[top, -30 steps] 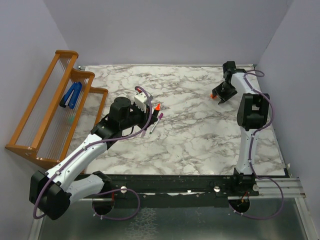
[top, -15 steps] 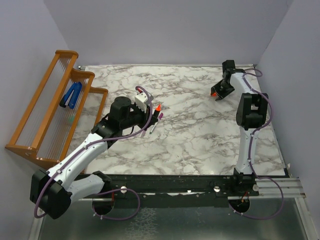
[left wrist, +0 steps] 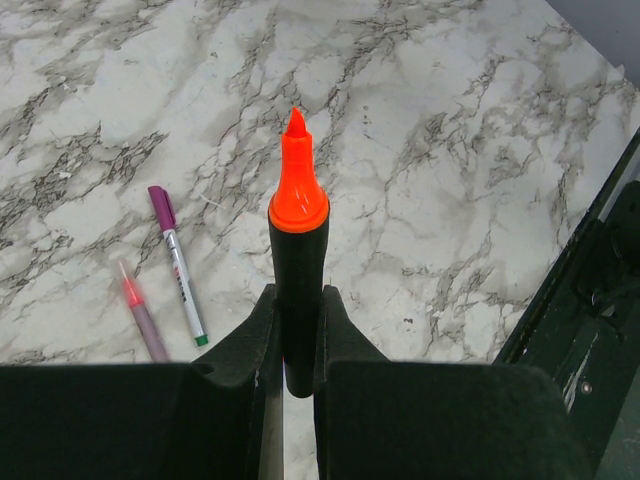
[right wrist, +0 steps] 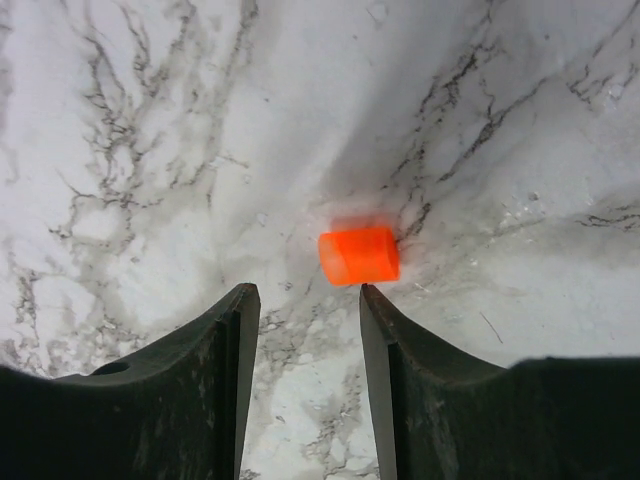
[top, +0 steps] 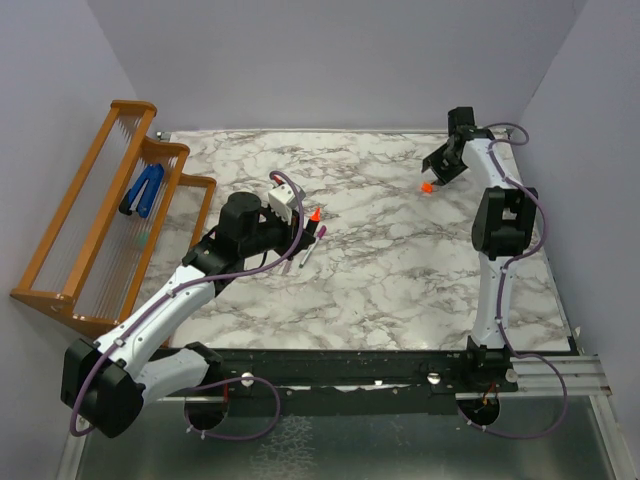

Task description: Insert the pens into the pen caps

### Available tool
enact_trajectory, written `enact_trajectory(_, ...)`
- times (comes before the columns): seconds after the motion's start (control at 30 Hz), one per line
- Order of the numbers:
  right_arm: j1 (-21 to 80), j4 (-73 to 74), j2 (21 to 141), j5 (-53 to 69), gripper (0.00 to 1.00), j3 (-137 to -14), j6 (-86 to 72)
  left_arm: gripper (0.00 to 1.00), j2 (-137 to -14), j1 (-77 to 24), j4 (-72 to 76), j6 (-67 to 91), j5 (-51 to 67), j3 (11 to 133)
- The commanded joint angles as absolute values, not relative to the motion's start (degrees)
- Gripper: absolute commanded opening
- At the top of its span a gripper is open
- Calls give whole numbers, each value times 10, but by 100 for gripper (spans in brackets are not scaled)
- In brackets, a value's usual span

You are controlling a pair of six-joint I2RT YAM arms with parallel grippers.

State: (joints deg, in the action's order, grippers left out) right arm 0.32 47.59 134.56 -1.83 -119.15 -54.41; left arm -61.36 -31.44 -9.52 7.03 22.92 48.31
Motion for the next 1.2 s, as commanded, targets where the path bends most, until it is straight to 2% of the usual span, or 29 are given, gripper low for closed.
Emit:
enact_trajectory(0.0, 3, 471, 1377, -49, 50, -1232, -525, 0, -617, -310, -89, 73, 243, 490)
enact_trajectory(0.1, 4, 472, 1387, -75, 49, -1243, -510, 0, -619, -310, -89, 73, 243, 490)
enact_trajectory(0.2, 3, 473, 1397, -83, 42, -1248, -495, 0, -620, -309, -89, 73, 242, 490)
enact_trajectory(0.37, 3, 455, 1404, -83, 39, -1227, -482, 0, -622, -307, -88, 73, 243, 490)
enact_trajectory(0.47, 3, 442, 1404, -79, 34, -1213, -475, 0, -625, -307, -88, 74, 244, 490)
enact_trajectory(0.83, 6, 438, 1391, -86, 34, -1161, -402, 0, -628, -301, -85, 77, 248, 490)
enact_trajectory(1.17, 17, 442, 1377, -38, 34, -1135, -318, 0, -635, -295, -82, 82, 255, 490)
